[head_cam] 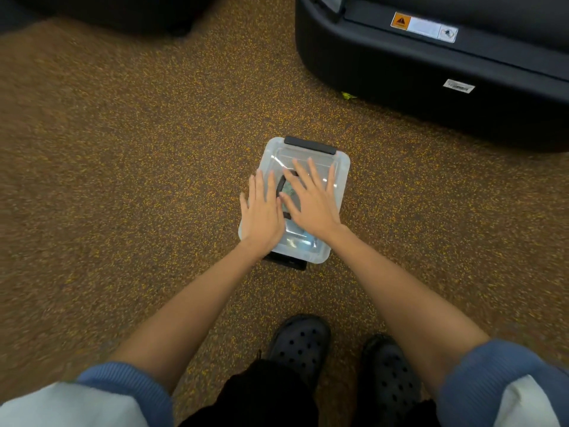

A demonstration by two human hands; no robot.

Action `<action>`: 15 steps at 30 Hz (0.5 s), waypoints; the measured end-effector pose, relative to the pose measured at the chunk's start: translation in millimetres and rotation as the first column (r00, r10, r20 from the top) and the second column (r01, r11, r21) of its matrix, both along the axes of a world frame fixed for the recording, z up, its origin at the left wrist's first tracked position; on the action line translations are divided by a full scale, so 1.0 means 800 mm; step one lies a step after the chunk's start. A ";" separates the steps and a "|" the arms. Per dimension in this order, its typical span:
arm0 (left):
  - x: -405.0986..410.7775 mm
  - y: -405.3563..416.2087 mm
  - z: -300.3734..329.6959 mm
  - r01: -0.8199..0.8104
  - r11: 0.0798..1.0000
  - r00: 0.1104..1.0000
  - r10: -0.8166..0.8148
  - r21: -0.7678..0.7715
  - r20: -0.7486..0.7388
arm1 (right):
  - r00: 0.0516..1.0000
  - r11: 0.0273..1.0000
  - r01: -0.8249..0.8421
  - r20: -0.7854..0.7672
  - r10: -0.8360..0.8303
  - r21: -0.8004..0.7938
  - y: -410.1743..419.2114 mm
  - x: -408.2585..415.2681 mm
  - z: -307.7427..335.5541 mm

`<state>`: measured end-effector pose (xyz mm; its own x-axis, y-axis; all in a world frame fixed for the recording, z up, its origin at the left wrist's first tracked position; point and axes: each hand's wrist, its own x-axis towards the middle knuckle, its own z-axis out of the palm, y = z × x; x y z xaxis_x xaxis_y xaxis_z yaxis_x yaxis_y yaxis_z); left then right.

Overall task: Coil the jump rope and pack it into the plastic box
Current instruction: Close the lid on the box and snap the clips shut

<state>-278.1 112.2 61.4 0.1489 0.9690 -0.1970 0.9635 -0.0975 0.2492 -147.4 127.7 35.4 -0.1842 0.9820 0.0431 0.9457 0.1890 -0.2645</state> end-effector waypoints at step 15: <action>-0.004 -0.094 -0.008 -0.411 0.271 -0.082 0.940 -0.871 0.332 | 0.985 0.996 -0.083 0.151 0.088 -0.037 -0.027 -0.003 0.001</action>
<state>-281.4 37.2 54.8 -0.2313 0.4439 -0.8657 -0.2657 0.8272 0.4951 -150.0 106.4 36.1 -0.2696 0.9627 -0.0212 0.9560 0.2650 -0.1258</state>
